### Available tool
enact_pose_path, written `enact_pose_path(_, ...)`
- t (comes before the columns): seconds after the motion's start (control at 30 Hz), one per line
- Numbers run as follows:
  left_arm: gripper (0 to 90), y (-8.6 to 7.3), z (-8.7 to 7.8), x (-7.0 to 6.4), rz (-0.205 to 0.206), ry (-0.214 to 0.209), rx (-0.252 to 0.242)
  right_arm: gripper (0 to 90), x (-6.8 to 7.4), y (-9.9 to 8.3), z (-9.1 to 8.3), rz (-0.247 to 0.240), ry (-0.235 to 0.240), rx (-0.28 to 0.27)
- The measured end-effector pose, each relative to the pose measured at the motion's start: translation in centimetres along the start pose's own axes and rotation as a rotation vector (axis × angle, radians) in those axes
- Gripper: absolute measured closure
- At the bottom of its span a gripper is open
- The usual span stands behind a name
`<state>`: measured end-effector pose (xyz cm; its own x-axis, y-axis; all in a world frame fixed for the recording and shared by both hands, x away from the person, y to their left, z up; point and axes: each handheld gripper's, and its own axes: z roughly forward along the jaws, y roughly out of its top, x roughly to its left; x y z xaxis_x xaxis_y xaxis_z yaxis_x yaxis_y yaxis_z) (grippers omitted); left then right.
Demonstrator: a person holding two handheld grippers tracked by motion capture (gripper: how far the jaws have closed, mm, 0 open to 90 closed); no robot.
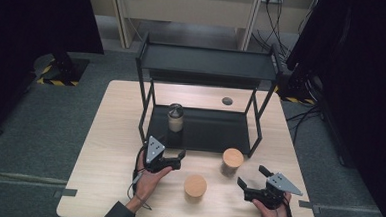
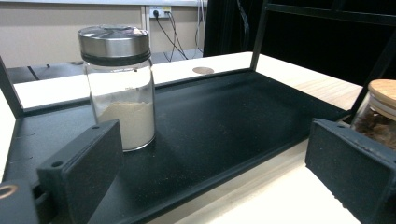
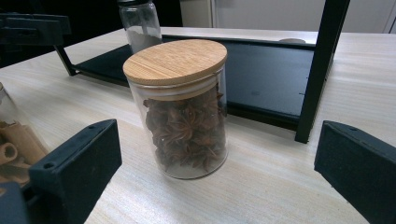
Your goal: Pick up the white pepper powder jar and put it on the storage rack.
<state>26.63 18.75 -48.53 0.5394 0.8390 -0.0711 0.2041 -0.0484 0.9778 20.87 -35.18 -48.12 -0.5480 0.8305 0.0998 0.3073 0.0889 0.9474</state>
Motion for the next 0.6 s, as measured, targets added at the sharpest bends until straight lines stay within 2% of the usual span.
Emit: enact_pose_path(0.6, 3.7, -1.0, -1.2, -0.1, 0.006, -0.010, -0.002, 0.9, -0.1, 0.0, 0.0, 0.003, 0.001, -0.001)
